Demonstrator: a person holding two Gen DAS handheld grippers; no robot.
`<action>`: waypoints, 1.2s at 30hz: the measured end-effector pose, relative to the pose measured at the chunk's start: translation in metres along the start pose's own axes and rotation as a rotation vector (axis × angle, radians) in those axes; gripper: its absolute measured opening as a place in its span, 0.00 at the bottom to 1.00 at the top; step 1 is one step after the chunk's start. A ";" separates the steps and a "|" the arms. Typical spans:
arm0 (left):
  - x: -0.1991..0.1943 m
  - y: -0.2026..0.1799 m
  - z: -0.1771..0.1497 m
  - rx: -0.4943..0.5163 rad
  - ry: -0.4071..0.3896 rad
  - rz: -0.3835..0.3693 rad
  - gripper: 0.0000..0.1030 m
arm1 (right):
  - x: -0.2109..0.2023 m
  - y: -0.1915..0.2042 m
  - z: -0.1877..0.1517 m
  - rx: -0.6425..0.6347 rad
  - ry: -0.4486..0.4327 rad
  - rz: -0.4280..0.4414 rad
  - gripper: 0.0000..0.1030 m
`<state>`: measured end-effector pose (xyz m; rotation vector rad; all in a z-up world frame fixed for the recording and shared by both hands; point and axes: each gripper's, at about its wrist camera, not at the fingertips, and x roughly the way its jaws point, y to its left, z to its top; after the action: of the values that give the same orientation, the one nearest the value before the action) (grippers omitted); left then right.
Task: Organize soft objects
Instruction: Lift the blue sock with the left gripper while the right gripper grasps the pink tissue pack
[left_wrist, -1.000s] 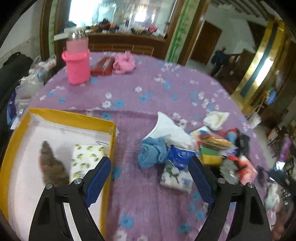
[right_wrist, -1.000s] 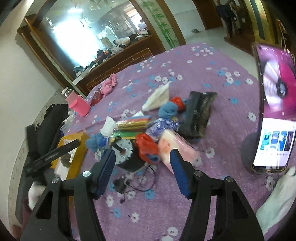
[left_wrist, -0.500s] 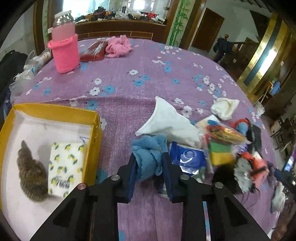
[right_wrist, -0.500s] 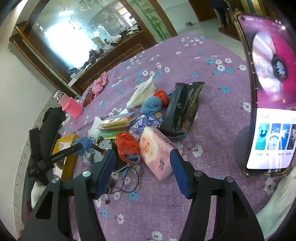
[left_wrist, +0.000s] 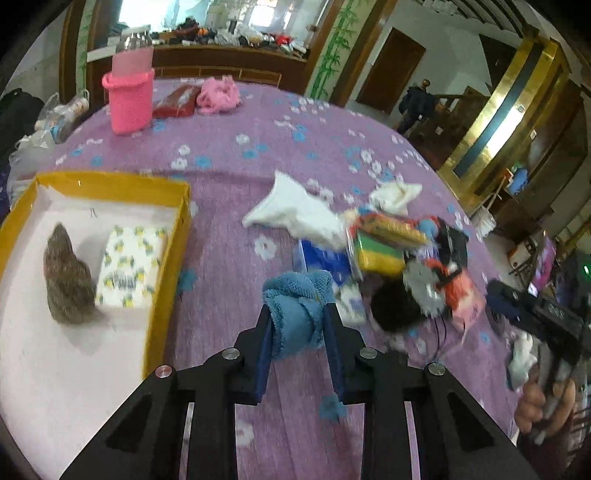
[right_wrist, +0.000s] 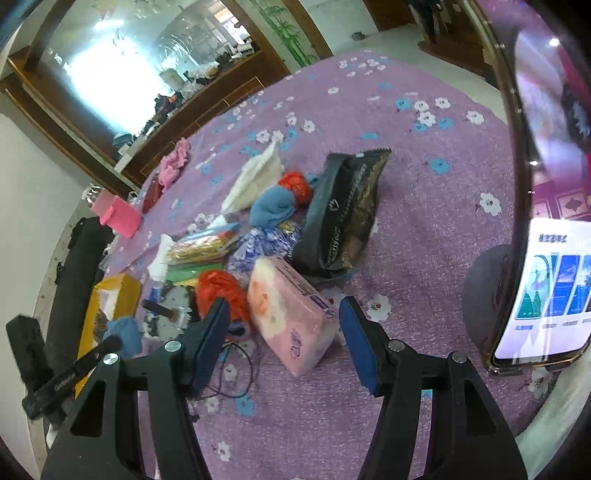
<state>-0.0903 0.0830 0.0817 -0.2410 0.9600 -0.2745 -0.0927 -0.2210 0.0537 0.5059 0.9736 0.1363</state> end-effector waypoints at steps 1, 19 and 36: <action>-0.001 0.001 -0.005 -0.004 0.013 -0.005 0.24 | 0.002 0.000 0.000 0.000 0.004 -0.006 0.58; 0.039 -0.023 -0.028 0.083 0.075 0.071 0.51 | 0.037 0.010 -0.005 -0.124 0.097 -0.080 0.58; -0.003 -0.032 -0.038 0.114 -0.063 0.049 0.37 | 0.004 0.025 -0.032 -0.168 0.063 -0.091 0.22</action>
<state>-0.1274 0.0507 0.0734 -0.1207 0.8835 -0.2737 -0.1137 -0.1865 0.0478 0.3043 1.0351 0.1510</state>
